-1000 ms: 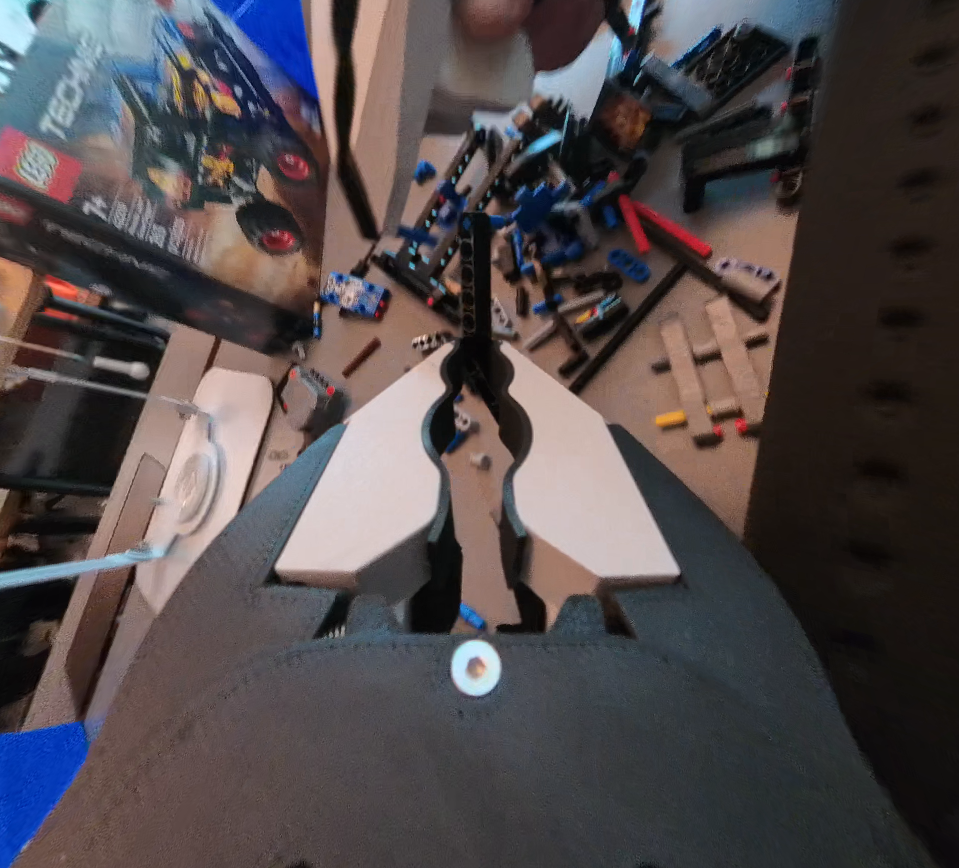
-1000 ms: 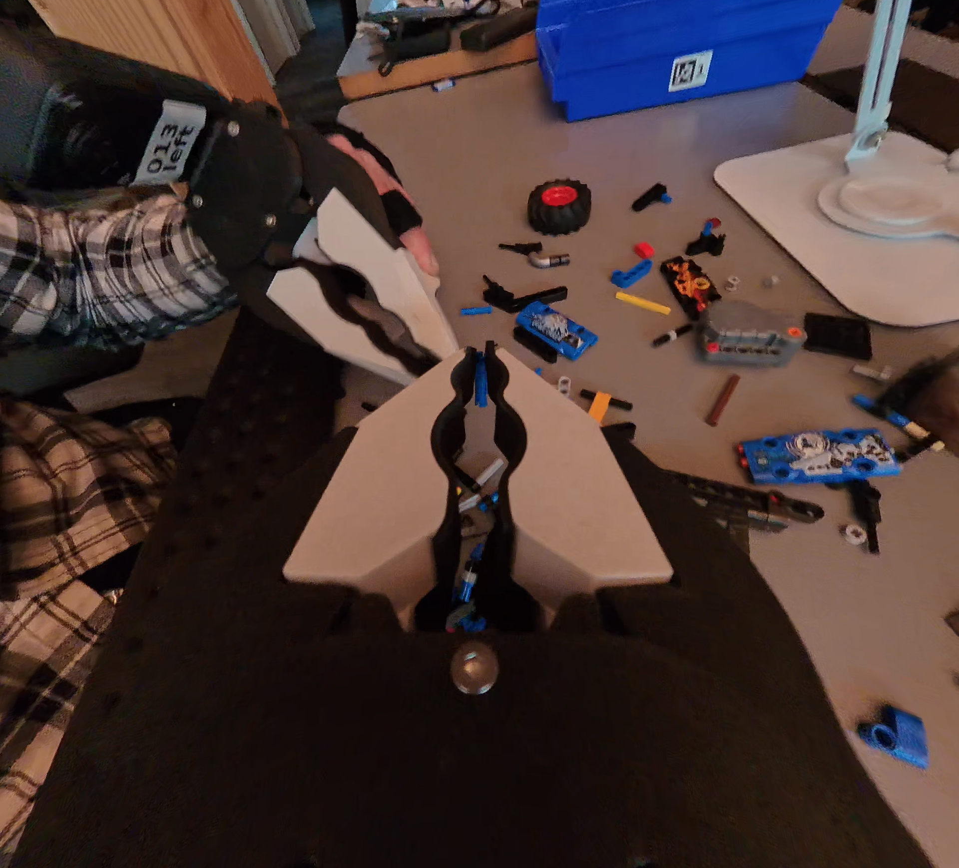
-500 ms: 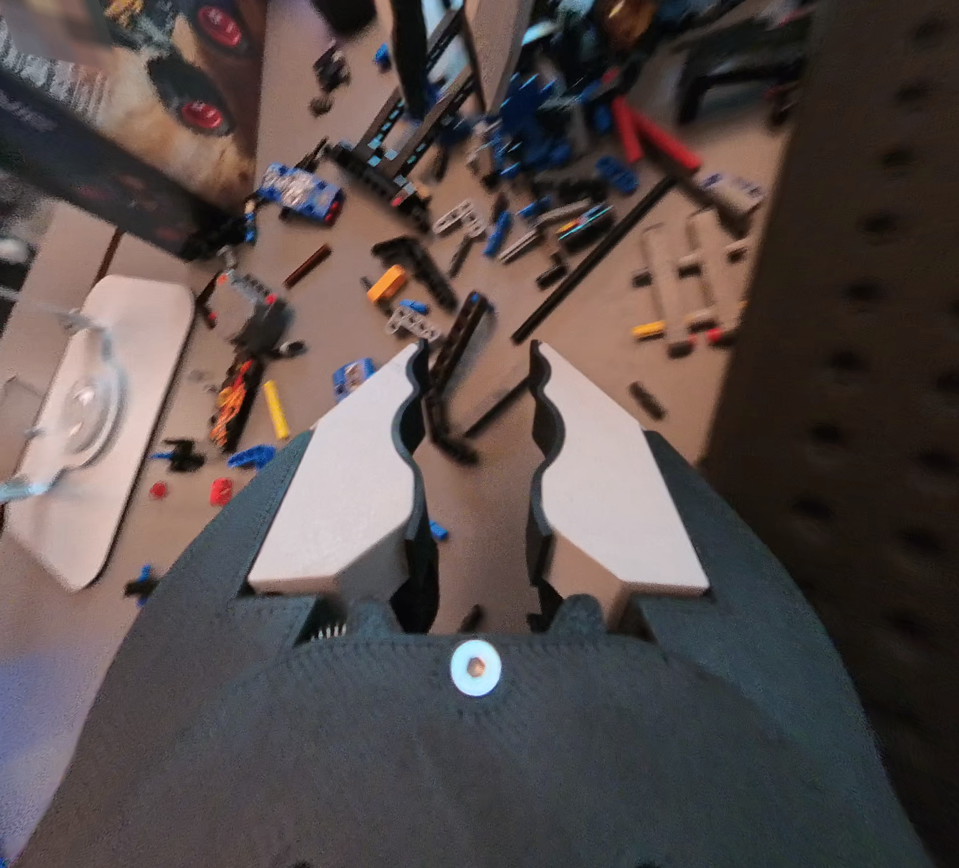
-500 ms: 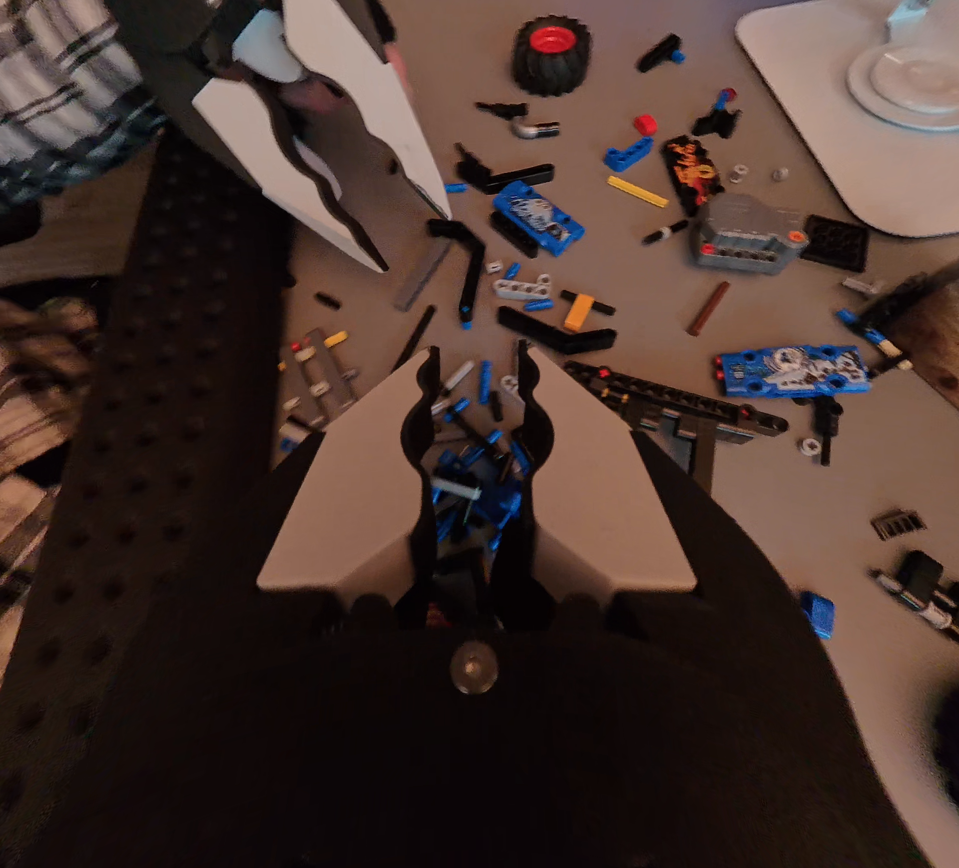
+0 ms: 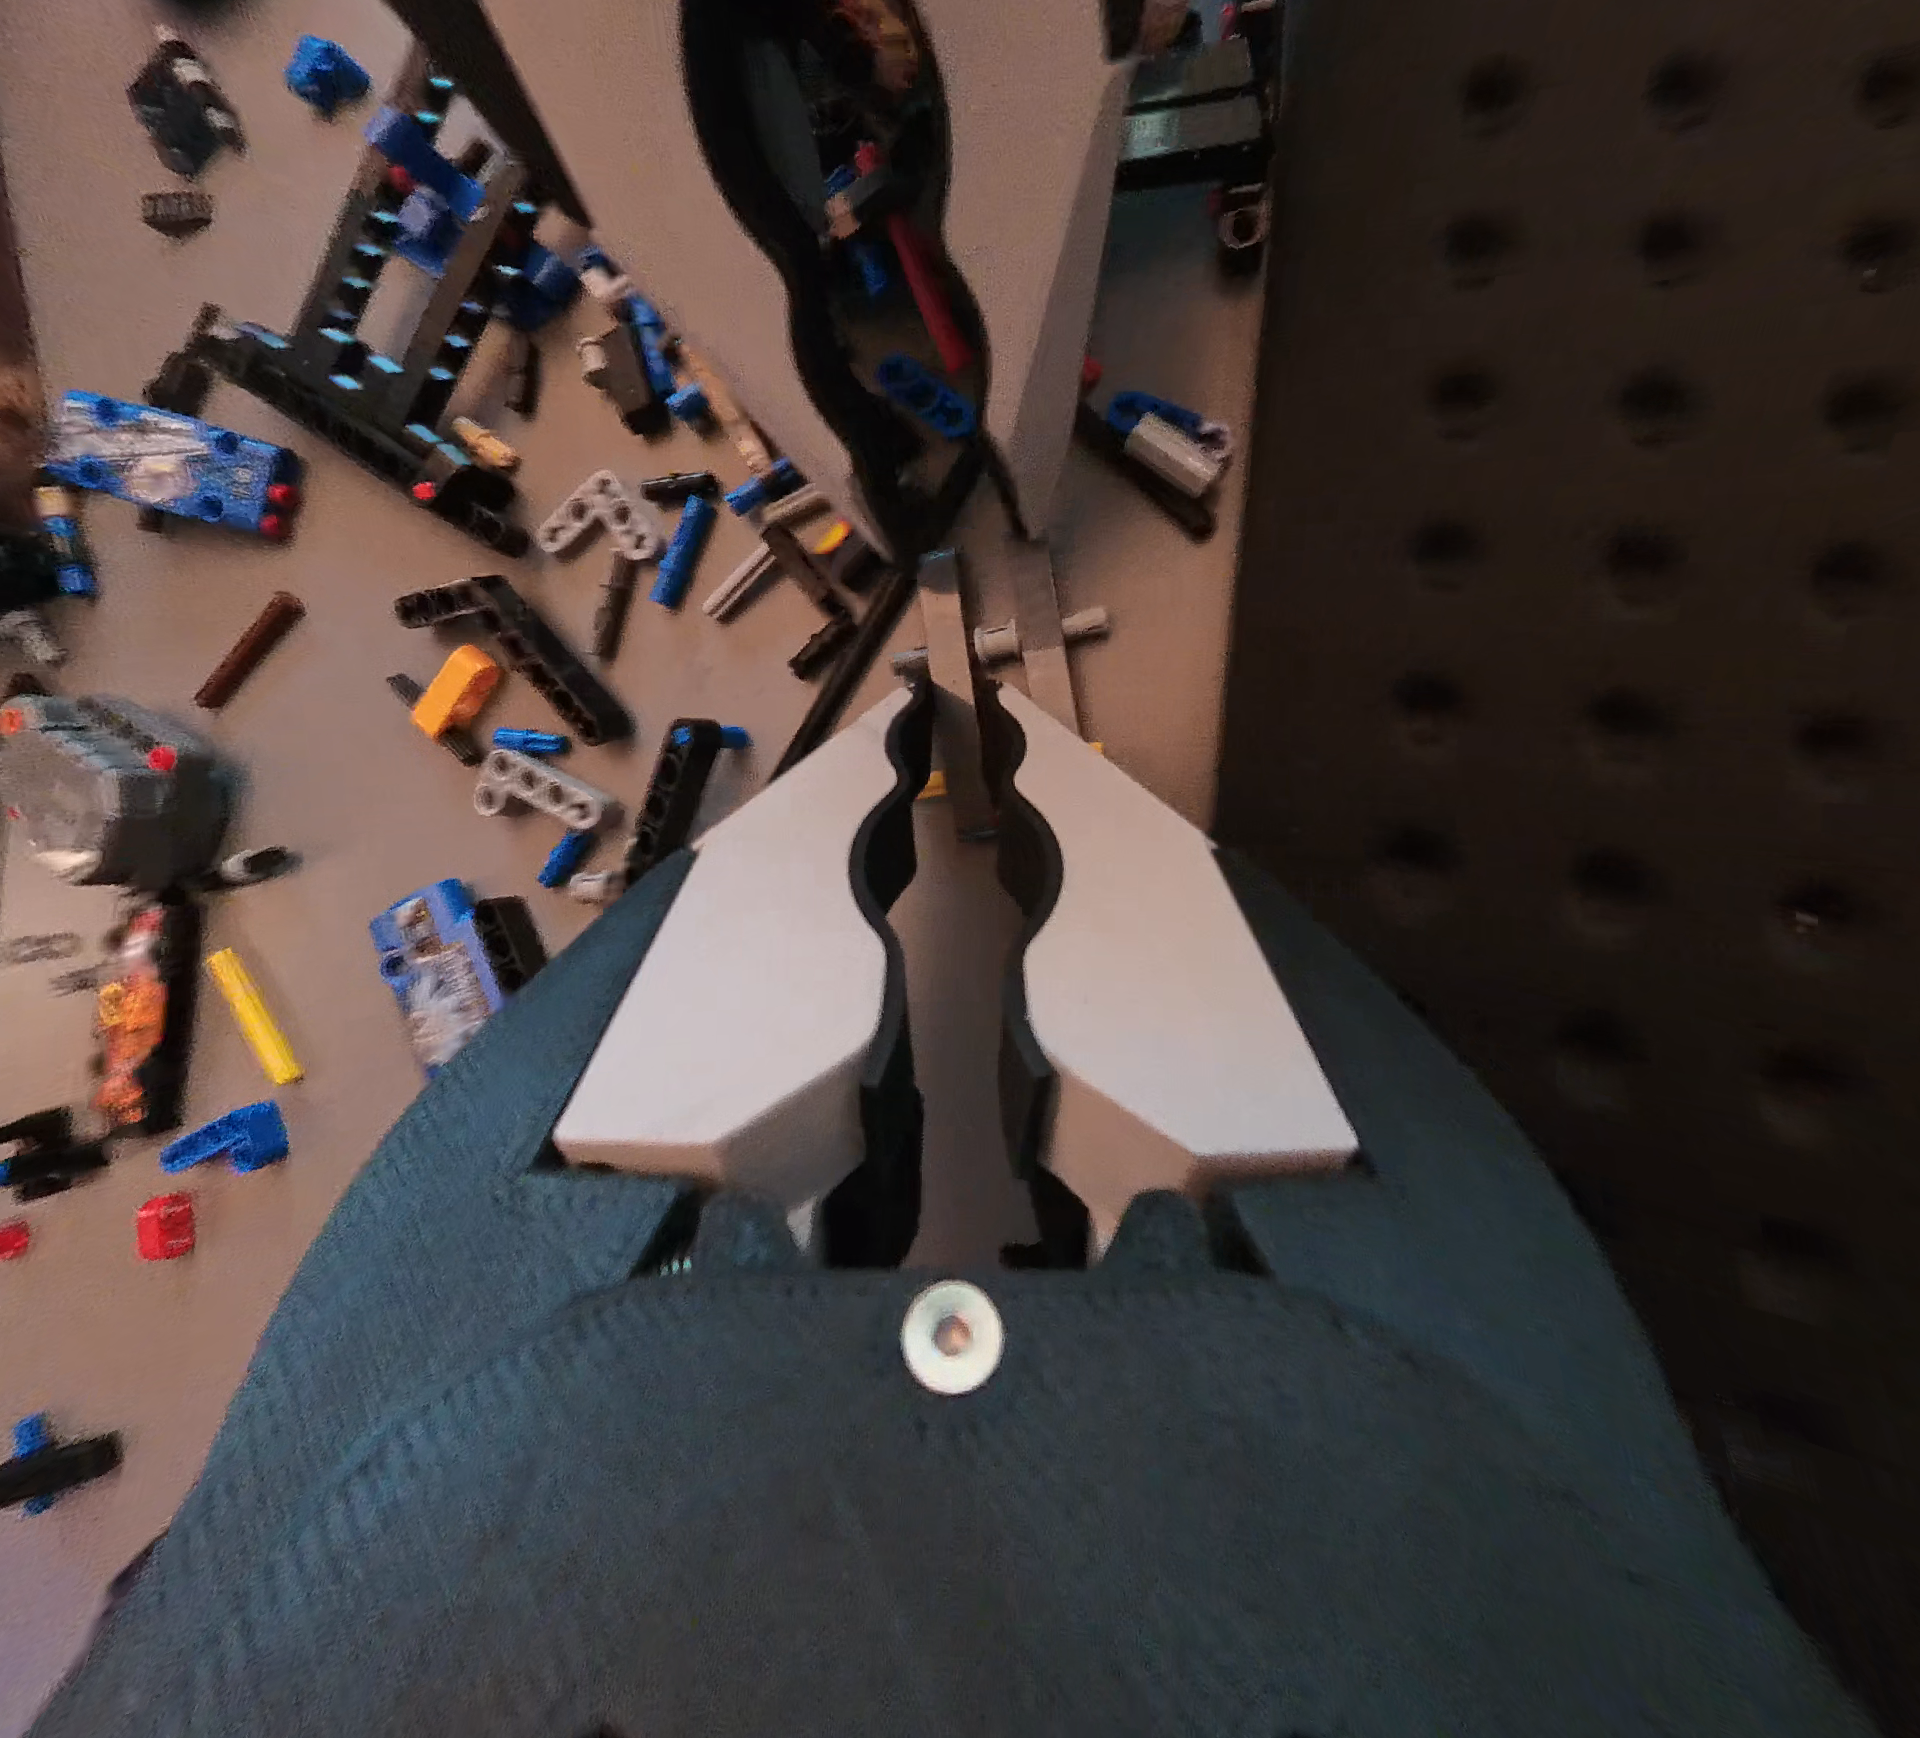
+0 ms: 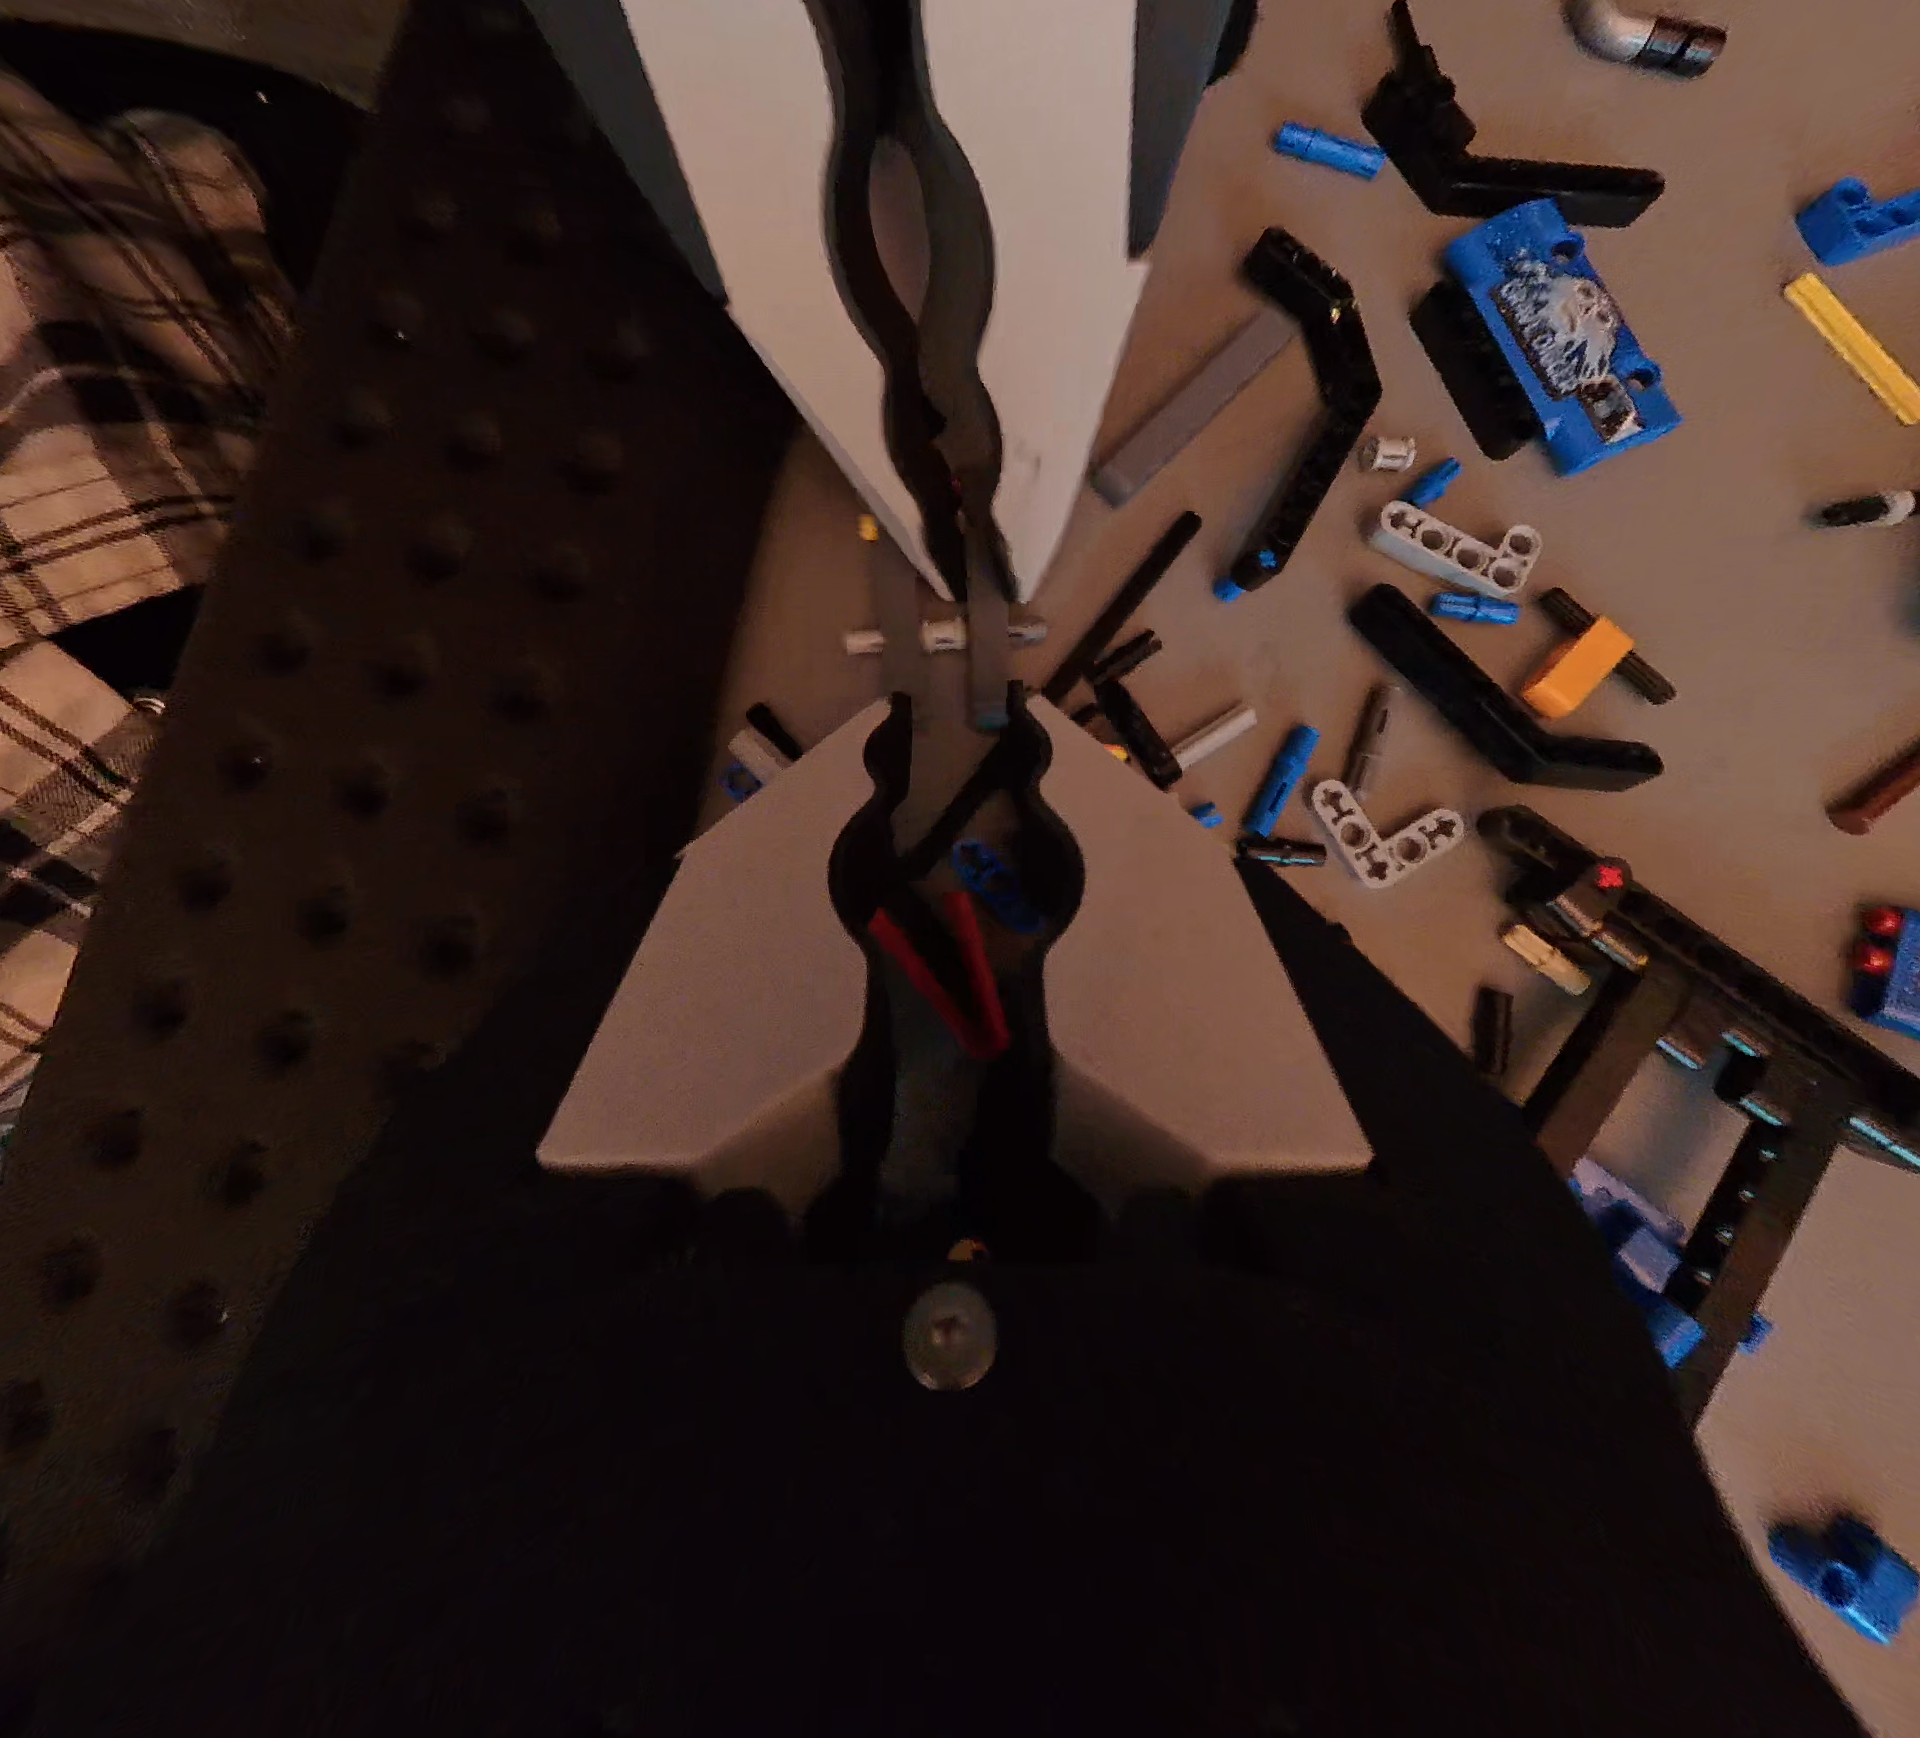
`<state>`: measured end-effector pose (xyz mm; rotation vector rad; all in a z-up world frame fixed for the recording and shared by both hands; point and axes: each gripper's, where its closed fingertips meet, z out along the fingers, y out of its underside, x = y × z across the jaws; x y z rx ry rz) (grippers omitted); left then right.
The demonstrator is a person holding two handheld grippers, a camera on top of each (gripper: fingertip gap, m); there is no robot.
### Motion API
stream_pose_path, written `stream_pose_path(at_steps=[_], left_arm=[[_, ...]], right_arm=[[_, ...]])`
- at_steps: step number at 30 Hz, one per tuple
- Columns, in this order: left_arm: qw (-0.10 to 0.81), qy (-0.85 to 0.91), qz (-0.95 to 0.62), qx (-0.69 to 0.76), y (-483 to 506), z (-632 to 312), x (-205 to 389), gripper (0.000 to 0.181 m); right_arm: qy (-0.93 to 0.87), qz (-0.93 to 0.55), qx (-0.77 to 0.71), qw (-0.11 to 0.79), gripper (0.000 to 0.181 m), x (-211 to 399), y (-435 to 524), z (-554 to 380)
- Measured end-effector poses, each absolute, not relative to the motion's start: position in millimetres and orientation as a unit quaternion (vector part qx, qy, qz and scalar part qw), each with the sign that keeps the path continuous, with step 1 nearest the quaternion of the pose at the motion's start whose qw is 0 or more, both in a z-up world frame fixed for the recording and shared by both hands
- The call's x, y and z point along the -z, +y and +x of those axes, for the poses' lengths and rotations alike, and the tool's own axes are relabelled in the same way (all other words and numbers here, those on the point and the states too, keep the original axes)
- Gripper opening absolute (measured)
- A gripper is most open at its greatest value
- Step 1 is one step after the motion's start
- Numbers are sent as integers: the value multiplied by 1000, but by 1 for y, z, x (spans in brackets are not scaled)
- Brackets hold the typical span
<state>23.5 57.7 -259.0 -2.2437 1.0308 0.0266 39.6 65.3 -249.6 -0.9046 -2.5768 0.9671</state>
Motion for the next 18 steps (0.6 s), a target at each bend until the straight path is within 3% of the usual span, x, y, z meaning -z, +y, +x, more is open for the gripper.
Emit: stream_pose_path(at_steps=[5,10,18], left_arm=[[383,399,-825,-116,75,7,240,6],[426,420,-783,-171,83,12,221,5],[464,404,-759,-211,88,4,204,5]], right_arm=[[-858,-324,-359,172,22,231,74,26],[-851,-319,-350,227,7,221,82,17],[-838,-308,-342,292,6,205,88,10]])
